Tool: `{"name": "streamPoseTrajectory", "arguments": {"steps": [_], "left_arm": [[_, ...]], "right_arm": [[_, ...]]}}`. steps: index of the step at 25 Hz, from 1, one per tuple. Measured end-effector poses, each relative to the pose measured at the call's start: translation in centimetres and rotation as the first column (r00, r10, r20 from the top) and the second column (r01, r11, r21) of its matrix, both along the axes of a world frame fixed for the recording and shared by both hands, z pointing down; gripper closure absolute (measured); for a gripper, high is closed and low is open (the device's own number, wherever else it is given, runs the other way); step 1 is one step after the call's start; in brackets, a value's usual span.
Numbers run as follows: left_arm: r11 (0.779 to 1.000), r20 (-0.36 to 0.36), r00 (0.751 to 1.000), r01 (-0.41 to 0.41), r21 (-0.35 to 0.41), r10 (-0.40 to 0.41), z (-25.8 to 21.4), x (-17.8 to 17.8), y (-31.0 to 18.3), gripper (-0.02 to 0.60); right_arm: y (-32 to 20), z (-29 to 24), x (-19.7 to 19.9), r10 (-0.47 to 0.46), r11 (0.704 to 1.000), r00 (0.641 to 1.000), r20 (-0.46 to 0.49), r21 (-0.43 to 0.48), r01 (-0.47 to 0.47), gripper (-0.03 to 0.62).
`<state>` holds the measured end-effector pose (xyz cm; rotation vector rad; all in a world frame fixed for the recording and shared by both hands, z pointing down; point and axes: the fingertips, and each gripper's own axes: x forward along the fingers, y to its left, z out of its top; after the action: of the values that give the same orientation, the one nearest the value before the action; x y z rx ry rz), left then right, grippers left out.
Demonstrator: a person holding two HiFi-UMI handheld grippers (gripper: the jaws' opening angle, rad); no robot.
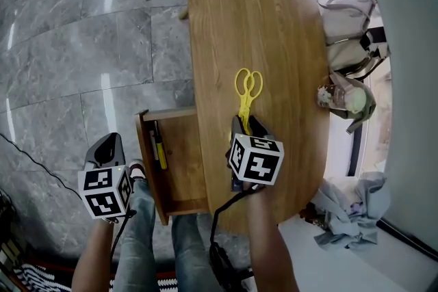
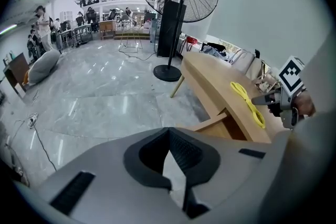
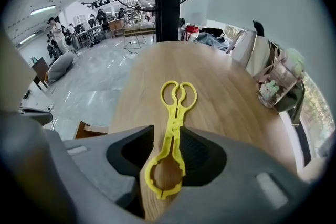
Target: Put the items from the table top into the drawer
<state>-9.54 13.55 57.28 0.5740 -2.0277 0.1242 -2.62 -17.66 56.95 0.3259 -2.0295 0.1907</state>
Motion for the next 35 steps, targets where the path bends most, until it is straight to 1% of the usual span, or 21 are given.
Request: {"name": "streamPoseTrajectory", "arguments": {"steps": [9,19,25,29,35], "left_arm": [[1.000,-0.005,1.000,-0.025,0.004,0.025,0.4,-0.9,-2.2,0.586],[1.000,-0.014,1.000,-0.026,-0.005,0.026,0.9,-1.0,-2.5,0.586],[0.999,-0.021,0.999,-0.032,-0.003,0.032,1.2,-1.0,-2.8,0.586],[0.999,-0.021,0.999,-0.032,0.001,0.032,1.2,-1.0,-3.0,0.586],[0.999,-0.016,0.999,-0.032,0.005,0.032,1.1,-1.4,-3.1,0.586]], "right_arm": [[-1.0,1.5,-0.6,0.012,1.000,1.000,-0.026,-0.008,-0.012,0.457],[-1.8,2.3,-1.3,0.015,1.000,0.999,-0.034,-0.012,-0.015,0.457],[-2.0,2.6,-1.5,0.027,0.999,0.999,-0.037,-0.036,-0.028,0.457],[-2.1,2.8,-1.4,0.046,0.997,0.998,-0.051,-0.067,-0.050,0.457],[-2.1,2.7,-1.3,0.089,0.994,0.995,-0.051,-0.053,-0.092,0.459]]}}
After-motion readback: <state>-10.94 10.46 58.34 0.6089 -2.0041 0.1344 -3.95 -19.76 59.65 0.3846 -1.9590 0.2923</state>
